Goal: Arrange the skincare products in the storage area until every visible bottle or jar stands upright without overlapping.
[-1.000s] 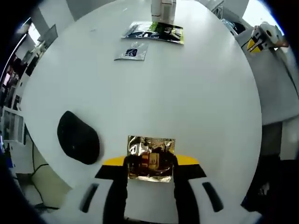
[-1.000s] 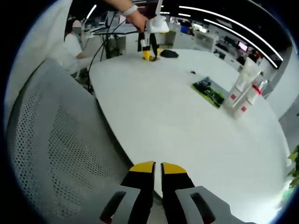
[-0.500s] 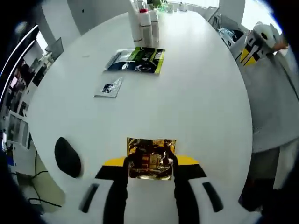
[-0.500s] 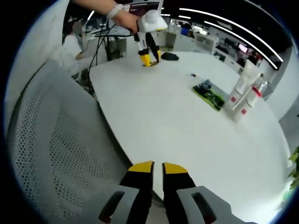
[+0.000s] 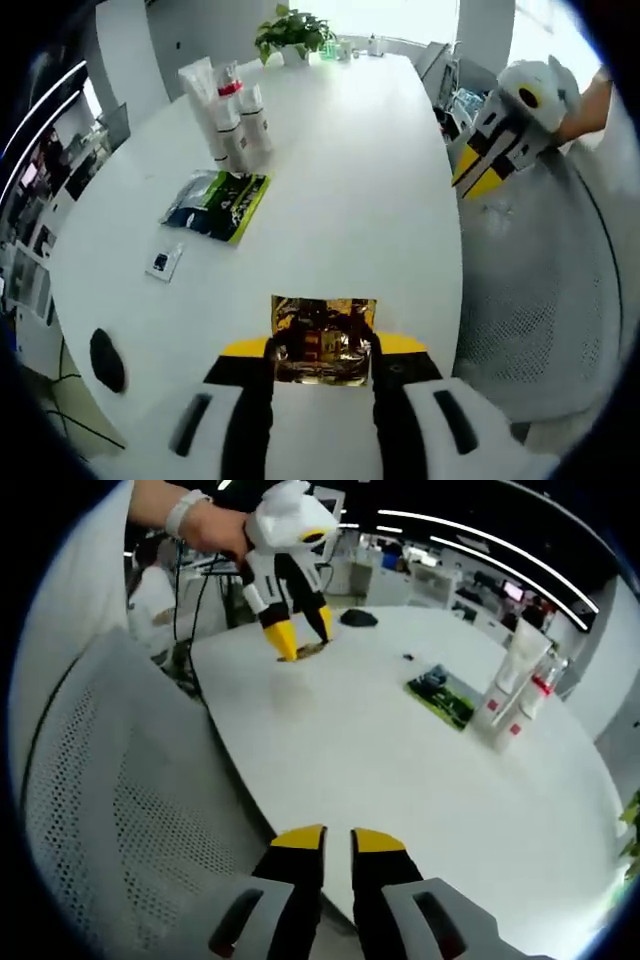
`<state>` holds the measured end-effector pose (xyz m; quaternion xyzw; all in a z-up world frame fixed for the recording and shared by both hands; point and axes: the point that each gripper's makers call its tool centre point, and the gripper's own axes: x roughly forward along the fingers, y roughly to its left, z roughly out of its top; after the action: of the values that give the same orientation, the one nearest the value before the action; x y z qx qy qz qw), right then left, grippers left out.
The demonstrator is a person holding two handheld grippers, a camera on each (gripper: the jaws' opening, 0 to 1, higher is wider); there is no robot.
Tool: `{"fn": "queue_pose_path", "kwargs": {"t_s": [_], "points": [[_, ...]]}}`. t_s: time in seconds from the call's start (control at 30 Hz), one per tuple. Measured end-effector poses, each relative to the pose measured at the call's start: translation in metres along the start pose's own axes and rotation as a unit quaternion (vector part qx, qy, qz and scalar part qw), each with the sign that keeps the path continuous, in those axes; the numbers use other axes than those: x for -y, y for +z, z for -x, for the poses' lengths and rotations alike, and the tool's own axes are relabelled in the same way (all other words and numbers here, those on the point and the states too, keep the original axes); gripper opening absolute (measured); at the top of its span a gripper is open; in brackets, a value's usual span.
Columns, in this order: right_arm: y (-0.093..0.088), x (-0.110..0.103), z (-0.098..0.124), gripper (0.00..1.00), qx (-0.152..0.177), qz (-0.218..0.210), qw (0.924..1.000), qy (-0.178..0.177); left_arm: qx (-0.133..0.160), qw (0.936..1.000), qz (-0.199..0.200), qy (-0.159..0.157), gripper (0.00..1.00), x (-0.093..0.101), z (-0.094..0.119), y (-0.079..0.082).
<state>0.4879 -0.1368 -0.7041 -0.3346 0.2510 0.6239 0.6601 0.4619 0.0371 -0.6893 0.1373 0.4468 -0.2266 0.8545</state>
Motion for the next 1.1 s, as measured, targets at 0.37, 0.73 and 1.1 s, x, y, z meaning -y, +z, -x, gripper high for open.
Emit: {"fn": "queue_pose_path", "kwargs": {"t_s": [0.37,0.73,1.1], "points": [[0.043,0.005,0.015,0.16,0.091,-0.128,0.9873,0.028,0.037,0.9993,0.001,-0.003,0.33,0.047,0.01,0.026],[0.117,-0.007,0.025,0.39,0.212,-0.485,0.8224,0.208,0.031,0.9984,-0.043,-0.023,0.33,0.082,0.003,0.03],[0.107,-0.02,0.013,0.32,0.16,-0.476,0.8391,0.208,0.043,0.9947,-0.087,-0.034,0.33,0.108,0.003,0.045]]}}
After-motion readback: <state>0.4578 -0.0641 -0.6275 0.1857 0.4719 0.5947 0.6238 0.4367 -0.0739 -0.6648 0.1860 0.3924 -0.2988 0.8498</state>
